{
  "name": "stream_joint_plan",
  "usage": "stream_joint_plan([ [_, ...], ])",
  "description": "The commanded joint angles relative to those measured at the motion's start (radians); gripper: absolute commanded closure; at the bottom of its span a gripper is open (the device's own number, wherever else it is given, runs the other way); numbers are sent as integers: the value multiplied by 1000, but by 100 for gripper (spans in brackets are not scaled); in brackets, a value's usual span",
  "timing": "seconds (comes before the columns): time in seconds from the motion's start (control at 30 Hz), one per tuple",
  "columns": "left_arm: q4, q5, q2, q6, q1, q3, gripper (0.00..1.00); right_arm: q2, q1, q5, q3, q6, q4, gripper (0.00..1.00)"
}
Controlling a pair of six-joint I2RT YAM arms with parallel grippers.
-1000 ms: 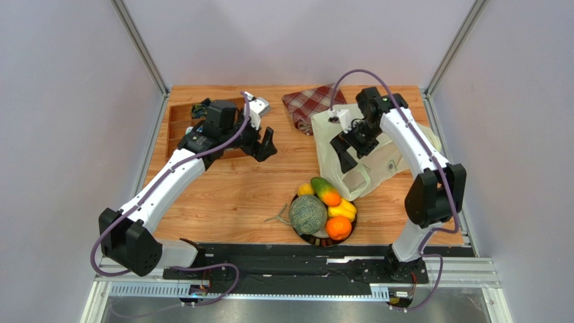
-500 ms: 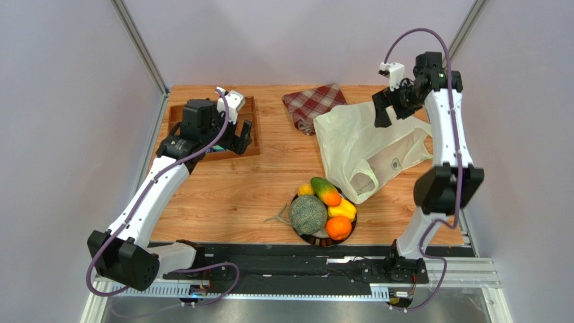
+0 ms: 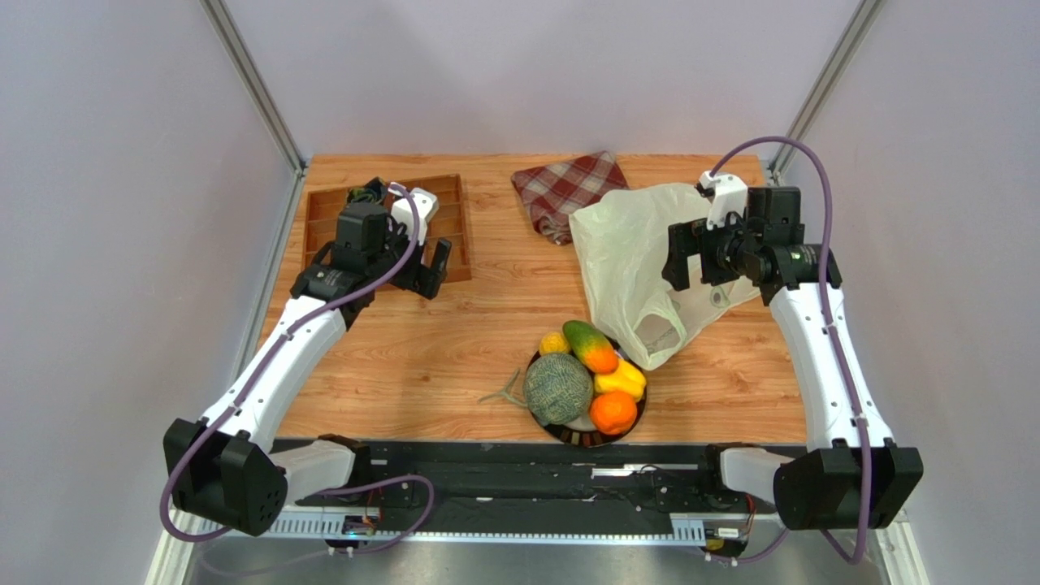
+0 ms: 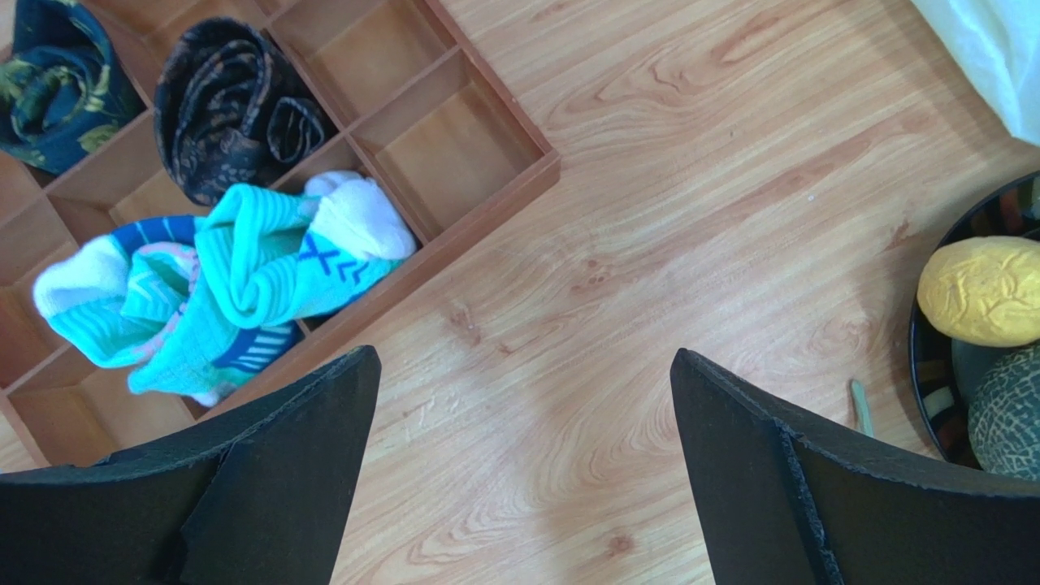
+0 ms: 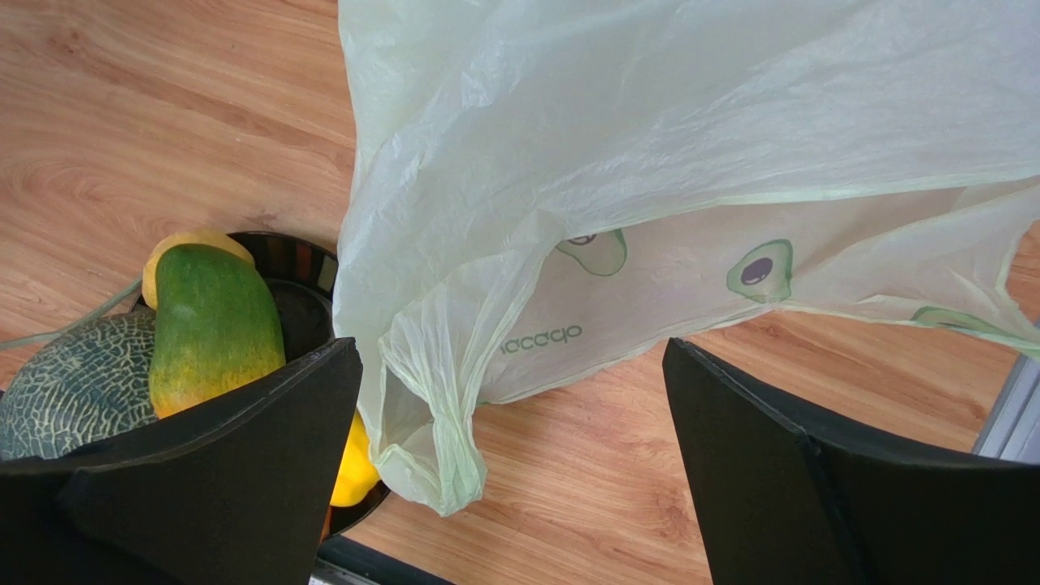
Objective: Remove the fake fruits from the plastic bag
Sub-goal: Reset both arms
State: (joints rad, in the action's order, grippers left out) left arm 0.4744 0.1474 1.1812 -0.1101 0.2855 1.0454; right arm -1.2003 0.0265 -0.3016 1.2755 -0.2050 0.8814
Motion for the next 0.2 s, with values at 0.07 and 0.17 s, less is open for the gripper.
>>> stream_joint_plan([
  [0.07,-105,-5,-38,-2,-8,-39,2,-16,0,-2,2,7,-93,0],
  [0.17,-154,33,-48,-8,-8,-65,1,-41,-2,-8,15,-10,-108,0],
])
